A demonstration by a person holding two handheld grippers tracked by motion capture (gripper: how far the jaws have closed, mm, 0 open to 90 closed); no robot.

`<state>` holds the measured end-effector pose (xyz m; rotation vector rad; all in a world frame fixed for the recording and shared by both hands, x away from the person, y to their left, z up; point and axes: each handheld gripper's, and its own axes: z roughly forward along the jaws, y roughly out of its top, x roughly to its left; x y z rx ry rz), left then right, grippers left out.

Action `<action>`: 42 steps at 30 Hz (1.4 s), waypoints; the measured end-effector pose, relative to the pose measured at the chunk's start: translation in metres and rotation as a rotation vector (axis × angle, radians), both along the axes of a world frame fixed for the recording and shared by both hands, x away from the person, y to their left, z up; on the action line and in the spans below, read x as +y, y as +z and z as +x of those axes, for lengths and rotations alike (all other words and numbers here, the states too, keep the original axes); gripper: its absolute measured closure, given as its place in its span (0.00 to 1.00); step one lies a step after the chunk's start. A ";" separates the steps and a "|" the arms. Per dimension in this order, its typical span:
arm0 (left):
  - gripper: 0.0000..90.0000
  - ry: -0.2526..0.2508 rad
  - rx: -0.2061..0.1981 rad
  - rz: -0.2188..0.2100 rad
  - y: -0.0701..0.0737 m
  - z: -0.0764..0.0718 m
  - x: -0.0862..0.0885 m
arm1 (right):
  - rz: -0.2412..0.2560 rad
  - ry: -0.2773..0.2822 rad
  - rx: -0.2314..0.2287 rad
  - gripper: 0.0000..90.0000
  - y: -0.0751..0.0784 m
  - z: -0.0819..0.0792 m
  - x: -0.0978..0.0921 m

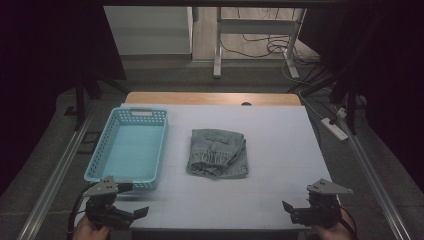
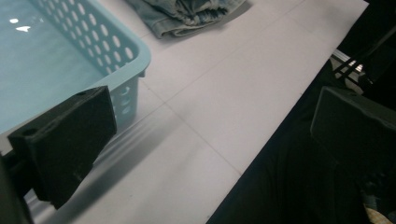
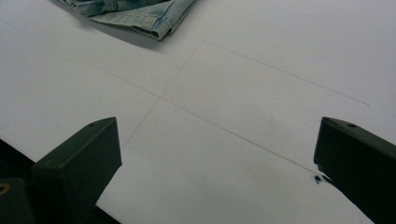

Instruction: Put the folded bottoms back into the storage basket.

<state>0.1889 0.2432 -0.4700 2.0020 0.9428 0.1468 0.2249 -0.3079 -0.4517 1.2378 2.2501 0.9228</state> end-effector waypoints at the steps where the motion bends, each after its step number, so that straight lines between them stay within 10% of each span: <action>1: 0.00 -0.011 0.000 -0.008 0.000 0.001 -0.001 | 0.000 0.000 0.000 0.01 0.000 0.000 0.000; 16: 0.00 -0.123 0.008 -0.030 0.000 0.011 -0.021 | -0.002 0.001 -0.002 0.01 0.000 0.000 0.000; 24: 0.00 -0.164 -0.069 -0.033 0.001 0.016 -0.035 | -0.004 -0.001 -0.003 0.01 0.000 0.000 0.001; 42: 0.00 -0.181 -0.030 -0.035 -0.002 0.047 -0.068 | -0.013 0.003 -0.003 0.01 0.000 0.000 0.001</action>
